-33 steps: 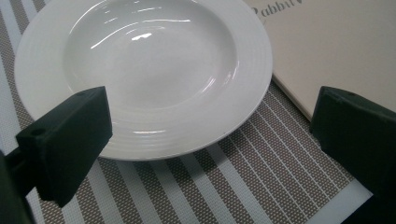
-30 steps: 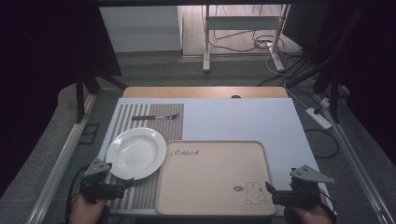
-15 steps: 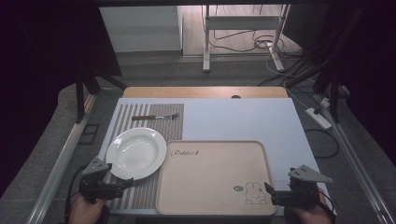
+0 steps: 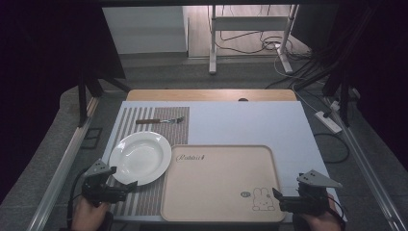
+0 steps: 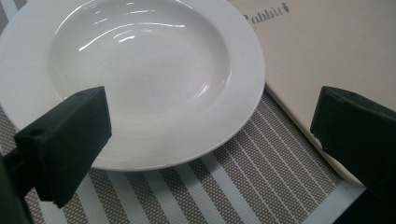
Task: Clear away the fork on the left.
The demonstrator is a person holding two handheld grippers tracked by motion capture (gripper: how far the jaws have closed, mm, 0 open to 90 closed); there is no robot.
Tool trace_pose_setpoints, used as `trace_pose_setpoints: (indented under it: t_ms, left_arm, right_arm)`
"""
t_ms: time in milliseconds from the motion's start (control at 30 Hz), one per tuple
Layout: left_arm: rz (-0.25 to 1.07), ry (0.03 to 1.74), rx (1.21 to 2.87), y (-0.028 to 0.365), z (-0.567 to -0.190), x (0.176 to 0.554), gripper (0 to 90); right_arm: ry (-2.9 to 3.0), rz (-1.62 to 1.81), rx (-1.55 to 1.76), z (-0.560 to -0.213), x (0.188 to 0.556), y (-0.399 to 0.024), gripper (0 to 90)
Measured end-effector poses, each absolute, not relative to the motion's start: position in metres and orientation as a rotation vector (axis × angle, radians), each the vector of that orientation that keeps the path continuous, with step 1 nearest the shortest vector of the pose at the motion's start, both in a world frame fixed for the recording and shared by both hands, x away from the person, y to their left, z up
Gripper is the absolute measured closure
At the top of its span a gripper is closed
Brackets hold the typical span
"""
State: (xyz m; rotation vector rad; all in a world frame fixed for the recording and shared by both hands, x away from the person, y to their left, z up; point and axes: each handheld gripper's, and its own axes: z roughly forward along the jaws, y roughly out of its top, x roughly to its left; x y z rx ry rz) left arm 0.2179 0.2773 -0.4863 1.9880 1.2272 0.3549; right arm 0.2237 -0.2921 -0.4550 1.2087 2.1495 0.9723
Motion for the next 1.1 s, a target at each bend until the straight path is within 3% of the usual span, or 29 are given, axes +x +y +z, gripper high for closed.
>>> trace_pose_setpoints:
  t_ms: [1100]
  left_arm:
    - [0.298, 1.194, 2.026, 0.268, -0.494, 0.275, 0.0]
  right_arm:
    - [2.165, 0.955, 1.209, -0.456, 0.225, -0.291, 0.0]
